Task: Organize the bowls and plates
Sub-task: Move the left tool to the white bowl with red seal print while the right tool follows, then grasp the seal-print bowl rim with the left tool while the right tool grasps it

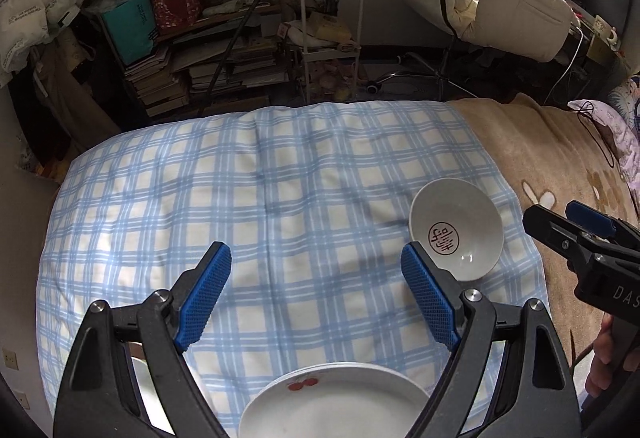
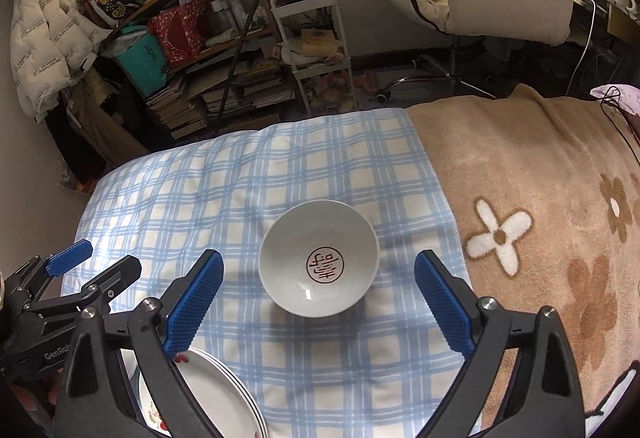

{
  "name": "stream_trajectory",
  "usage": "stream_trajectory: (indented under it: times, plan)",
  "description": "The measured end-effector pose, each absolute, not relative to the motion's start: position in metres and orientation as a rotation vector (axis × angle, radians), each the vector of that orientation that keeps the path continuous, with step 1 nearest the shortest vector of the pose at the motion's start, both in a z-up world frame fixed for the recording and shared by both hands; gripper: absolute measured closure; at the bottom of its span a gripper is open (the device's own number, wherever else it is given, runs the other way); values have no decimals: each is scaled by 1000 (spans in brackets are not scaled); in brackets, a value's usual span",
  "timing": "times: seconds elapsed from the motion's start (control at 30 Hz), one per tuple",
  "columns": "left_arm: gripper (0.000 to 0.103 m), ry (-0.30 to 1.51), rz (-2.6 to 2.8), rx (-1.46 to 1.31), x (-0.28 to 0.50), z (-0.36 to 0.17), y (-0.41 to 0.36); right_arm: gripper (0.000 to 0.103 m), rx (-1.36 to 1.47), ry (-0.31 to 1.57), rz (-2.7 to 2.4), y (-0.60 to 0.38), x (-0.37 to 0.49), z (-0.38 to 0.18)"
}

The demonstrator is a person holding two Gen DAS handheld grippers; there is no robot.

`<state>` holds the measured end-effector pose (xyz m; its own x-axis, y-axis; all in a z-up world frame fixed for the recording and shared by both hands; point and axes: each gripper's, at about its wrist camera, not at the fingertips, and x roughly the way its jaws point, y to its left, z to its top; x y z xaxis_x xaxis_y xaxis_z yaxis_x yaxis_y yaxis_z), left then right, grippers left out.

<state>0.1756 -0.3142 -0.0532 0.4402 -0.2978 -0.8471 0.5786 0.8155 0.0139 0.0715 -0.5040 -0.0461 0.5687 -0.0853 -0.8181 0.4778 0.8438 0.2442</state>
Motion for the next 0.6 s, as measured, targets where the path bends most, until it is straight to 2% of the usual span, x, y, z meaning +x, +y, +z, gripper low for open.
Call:
stream_trajectory:
  times: [0.1, 0.2, 0.5, 0.6]
  plan:
    - [17, 995, -563, 331, 180, -65, -329, 10, 522, 929, -370, -518, 71, -59]
    - [17, 1019, -583, 342, 183, -78, -341, 19, 550, 962, -369, -527, 75, -75]
    - [18, 1085, -598, 364, 193, -115, -371, 53, 622, 1033, -348, -542, 83, -115]
    - [30, 1104, -612, 377, 192, -124, -381, 59, 646, 1047, -327, -543, 87, -124]
